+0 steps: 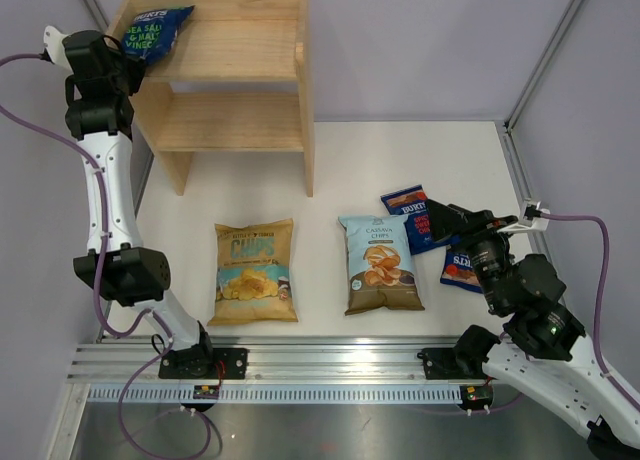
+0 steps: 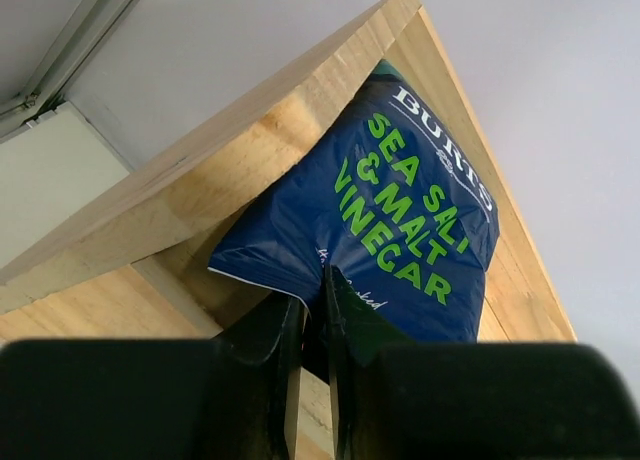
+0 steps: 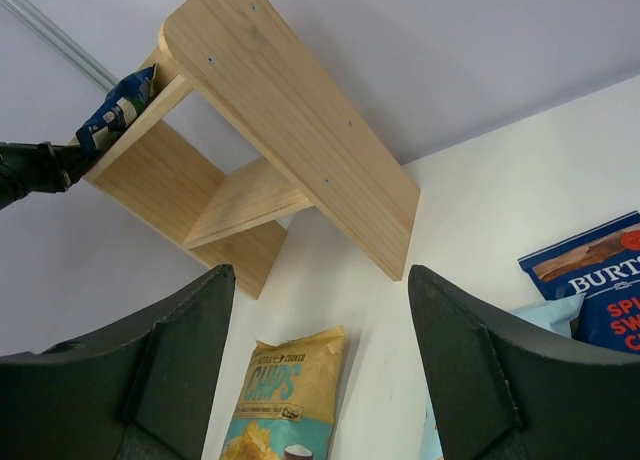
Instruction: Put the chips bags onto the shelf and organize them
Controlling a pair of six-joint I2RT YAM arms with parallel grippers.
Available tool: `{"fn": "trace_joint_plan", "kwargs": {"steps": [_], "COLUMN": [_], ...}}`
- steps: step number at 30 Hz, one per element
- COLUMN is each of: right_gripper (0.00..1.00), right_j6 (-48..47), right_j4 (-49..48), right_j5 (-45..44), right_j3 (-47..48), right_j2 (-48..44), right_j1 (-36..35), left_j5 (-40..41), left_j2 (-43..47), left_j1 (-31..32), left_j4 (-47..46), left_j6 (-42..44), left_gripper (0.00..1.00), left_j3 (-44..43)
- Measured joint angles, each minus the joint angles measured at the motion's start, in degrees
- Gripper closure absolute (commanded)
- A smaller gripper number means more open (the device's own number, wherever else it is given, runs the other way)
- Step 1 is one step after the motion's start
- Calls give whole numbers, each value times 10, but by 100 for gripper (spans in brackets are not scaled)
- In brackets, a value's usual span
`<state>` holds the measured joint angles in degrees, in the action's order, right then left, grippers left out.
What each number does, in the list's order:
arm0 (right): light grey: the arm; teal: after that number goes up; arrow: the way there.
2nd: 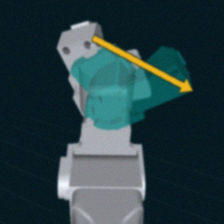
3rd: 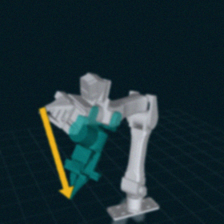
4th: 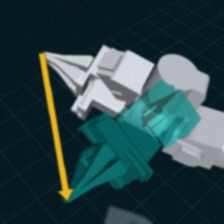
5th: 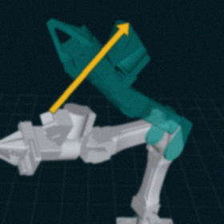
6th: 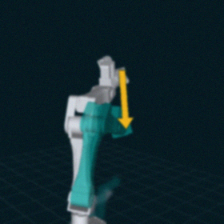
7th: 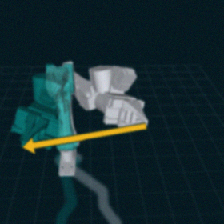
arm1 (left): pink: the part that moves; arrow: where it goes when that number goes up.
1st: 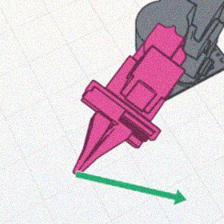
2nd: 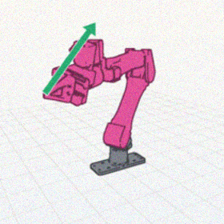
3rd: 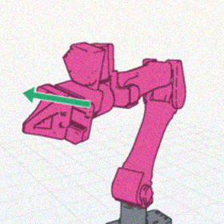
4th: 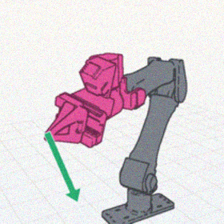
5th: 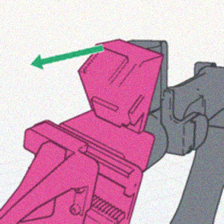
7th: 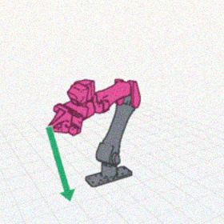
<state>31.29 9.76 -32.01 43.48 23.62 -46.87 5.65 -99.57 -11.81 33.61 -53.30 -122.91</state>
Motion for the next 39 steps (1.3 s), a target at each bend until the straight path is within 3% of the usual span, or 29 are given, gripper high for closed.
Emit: {"fn": "trace_joint_plan", "kwargs": {"steps": [5, 6, 10, 15, 17, 19, 20, 28, 30, 36, 39], "right_gripper": [22, 22, 22, 22, 22, 21, 20, 1, 1, 0, 0], "right_j6": [3, 5, 7, 7, 6, 5, 3, -24, -28, -25, -30], "right_j4": [0, 0, 0, 7, 14, 23, 29, 99, 111, 126, 143], "right_j5": [0, 0, 0, 0, 0, -1, -1, 23, 50, 247, 288], "right_j3": [0, 0, 0, 7, 14, 23, 29, 152, 173, 196, 203], "right_j2": [0, 0, 2, 16, 25, 38, 49, 235, 282, 436, 499], "right_j1": [0, 0, 0, 0, 0, 0, 0, 3, 19, 208, 249], "left_j5": [9, 12, 24, 24, 22, 20, 20, 19, 19, -32, -103], "left_j2": [11, 14, 28, 32, 33, 37, 39, 101, 116, 176, 237], "left_j1": [0, 0, 0, -1, -1, -1, -1, -10, -14, -18, -19], "left_j4": [-3, -4, -4, -8, -10, -12, -12, 3, 5, 10, -6], "left_j6": [6, 9, 24, 38, 42, 48, 50, 61, 66, 101, 118], "left_gripper": [83, 74, 57, 48, 40, 31, 1, 1, 1, 1, 1], "left_j3": [19, 23, 29, 29, 29, 29, 29, 35, 35, 63, 146]}}
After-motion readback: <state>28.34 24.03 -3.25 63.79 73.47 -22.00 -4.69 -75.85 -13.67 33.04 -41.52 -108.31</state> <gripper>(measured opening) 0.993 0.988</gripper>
